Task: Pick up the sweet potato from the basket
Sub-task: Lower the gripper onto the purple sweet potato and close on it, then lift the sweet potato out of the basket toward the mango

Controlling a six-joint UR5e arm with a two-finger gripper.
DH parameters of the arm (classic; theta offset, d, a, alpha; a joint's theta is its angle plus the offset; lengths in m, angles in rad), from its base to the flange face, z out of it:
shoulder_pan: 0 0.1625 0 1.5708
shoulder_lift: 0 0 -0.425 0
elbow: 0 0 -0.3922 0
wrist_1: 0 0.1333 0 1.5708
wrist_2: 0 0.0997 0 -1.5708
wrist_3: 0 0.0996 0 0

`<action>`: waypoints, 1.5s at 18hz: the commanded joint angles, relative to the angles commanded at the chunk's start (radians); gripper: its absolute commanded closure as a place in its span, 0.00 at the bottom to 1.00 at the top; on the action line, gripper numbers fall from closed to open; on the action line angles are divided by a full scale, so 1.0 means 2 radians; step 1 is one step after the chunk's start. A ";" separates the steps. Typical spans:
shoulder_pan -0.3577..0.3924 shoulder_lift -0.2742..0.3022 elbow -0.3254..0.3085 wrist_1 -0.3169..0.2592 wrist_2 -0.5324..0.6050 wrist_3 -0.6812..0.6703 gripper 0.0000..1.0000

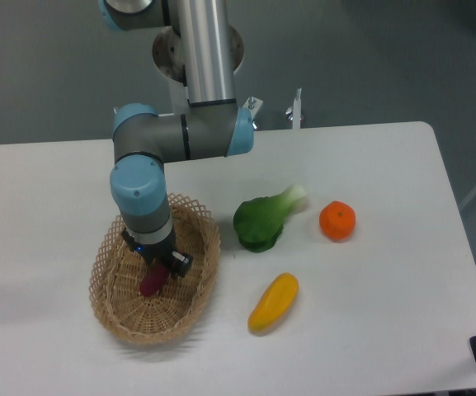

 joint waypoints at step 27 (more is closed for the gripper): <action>0.067 0.048 0.046 -0.016 0.005 0.054 0.72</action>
